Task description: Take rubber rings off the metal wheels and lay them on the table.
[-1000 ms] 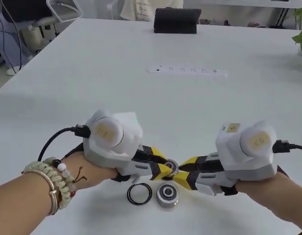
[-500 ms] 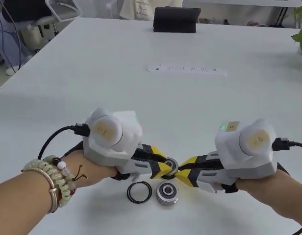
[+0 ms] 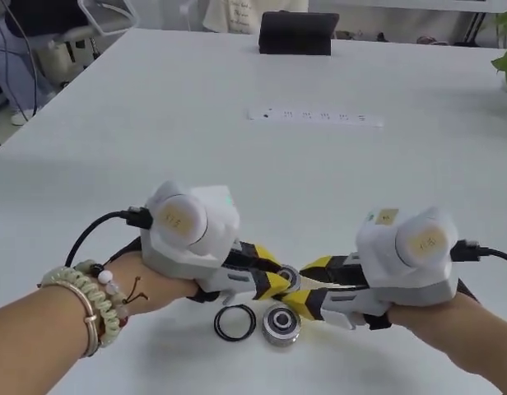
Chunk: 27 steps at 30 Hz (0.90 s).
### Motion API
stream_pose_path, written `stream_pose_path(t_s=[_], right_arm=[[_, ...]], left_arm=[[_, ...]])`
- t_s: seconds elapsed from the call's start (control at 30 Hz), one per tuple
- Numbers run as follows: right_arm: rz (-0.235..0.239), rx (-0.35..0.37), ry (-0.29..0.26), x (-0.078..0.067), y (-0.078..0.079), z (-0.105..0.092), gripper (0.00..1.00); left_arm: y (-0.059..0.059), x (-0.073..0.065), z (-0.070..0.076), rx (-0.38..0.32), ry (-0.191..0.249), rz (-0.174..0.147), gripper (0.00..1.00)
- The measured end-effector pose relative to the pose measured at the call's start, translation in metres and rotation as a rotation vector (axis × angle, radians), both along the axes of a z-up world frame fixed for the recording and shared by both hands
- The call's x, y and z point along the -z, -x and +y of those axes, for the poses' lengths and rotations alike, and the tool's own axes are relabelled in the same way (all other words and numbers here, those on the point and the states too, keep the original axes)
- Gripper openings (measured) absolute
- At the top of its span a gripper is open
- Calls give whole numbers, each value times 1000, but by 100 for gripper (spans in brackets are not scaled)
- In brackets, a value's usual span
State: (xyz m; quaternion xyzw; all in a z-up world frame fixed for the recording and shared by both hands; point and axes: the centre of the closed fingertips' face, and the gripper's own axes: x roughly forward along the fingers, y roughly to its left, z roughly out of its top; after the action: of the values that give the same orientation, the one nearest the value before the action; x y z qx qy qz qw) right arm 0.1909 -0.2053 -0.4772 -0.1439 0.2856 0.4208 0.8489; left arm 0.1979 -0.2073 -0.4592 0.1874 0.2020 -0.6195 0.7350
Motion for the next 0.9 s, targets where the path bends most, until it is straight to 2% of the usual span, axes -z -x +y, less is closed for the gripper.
stream_pose_path(t_s=[0.03,0.37,0.47,0.5,0.53,0.73,0.9], right_arm=[[8,-12,-3,0,1,2,21],[24,-17,2,-1,1,-3,18],[43,-15,29,3,4,-10,8],[41,-6,11,2,2,-11,4],[58,9,-13,2,2,-11,3],[46,13,17,2,1,-11,1],[58,38,9,1,-1,-12,0]], left_arm=[[0,0,0,-1,1,0,7],[0,0,-1,2,1,-4,7],[-1,0,0,-1,0,-5,7],[-1,0,0,-2,1,-3,7],[-1,0,0,-2,0,-4,7],[-1,0,0,-8,2,-1,7],[-2,0,0,-10,2,1,7]])
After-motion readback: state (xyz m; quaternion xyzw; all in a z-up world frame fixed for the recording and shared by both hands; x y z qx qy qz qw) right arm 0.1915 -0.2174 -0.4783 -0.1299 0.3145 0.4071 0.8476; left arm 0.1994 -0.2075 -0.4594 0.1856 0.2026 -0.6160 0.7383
